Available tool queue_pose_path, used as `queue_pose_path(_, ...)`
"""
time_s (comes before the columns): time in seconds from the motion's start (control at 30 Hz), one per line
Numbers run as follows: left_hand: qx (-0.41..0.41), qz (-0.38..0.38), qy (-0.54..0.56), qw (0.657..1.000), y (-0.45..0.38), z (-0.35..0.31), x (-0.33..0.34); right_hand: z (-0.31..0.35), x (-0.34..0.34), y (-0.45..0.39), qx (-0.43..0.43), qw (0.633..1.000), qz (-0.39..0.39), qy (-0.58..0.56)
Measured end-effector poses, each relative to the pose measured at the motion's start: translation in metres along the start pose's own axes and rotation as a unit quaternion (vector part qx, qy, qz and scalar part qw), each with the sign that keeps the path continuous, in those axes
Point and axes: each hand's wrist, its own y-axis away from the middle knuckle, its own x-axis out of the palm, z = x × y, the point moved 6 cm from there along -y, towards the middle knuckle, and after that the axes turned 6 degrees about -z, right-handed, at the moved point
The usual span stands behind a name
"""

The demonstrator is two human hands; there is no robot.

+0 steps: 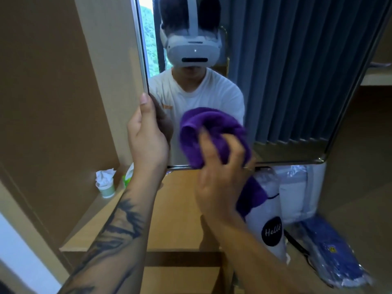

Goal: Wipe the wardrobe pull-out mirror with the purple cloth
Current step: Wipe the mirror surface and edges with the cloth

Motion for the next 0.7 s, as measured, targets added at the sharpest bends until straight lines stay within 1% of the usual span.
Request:
queue_pose_path(0.03,-0.005,0.014,-0.002,1.0,-0.002,0.001,0.0,0.018,0.009,0.01,-0.04,0.999,0.031,0.003)
queue_pose_path(0.07,-0.012,0.025,0.0,1.0,-0.004,0.002,-0.001,0.03,0.015,0.017,-0.061,0.997,0.055,-0.002)
queue_pose_path(0.13,-0.031,0.039,0.016,0.999,-0.006,0.004,-0.003,0.034,0.018,0.02,-0.074,0.994,0.075,-0.01)
queue_pose_path(0.2,-0.031,0.04,0.003,0.999,-0.005,0.003,-0.004,0.02,0.01,0.016,-0.109,0.992,0.066,-0.002)
queue_pose_path(0.27,-0.025,0.028,0.001,0.999,-0.003,0.002,-0.003,-0.013,-0.001,0.004,-0.134,0.989,0.064,0.022)
queue_pose_path(0.3,-0.024,0.022,-0.001,0.999,-0.003,0.001,-0.003,-0.038,-0.009,-0.004,-0.118,0.991,0.054,0.039)
queue_pose_path(0.33,-0.025,0.018,-0.005,1.0,-0.002,0.0,-0.002,-0.066,-0.02,-0.014,-0.082,0.994,0.037,0.057)
queue_pose_path(0.4,-0.028,0.015,-0.002,1.0,0.0,0.0,-0.001,-0.122,-0.045,-0.031,0.026,0.996,0.004,0.09)
queue_pose_path(0.43,-0.025,0.014,0.001,1.0,0.001,0.001,-0.001,-0.141,-0.056,-0.037,0.076,0.992,-0.01,0.099)
queue_pose_path(0.5,-0.02,0.019,0.002,1.0,0.001,0.001,-0.001,-0.156,-0.064,-0.041,0.14,0.984,-0.04,0.102)
queue_pose_path(0.53,-0.016,0.023,-0.002,1.0,0.002,0.001,-0.001,-0.151,-0.063,-0.041,0.155,0.982,-0.051,0.096)
queue_pose_path(0.6,-0.006,0.031,-0.014,0.999,0.002,-0.002,-0.002,-0.122,-0.054,-0.038,0.154,0.984,-0.065,0.061)
queue_pose_path(0.63,-0.005,0.036,-0.016,0.999,0.002,-0.002,-0.003,-0.101,-0.046,-0.034,0.137,0.988,-0.057,0.043)
queue_pose_path(0.7,-0.021,0.047,-0.004,0.999,0.002,-0.001,-0.004,-0.051,-0.026,-0.022,0.072,0.997,-0.016,0.013)
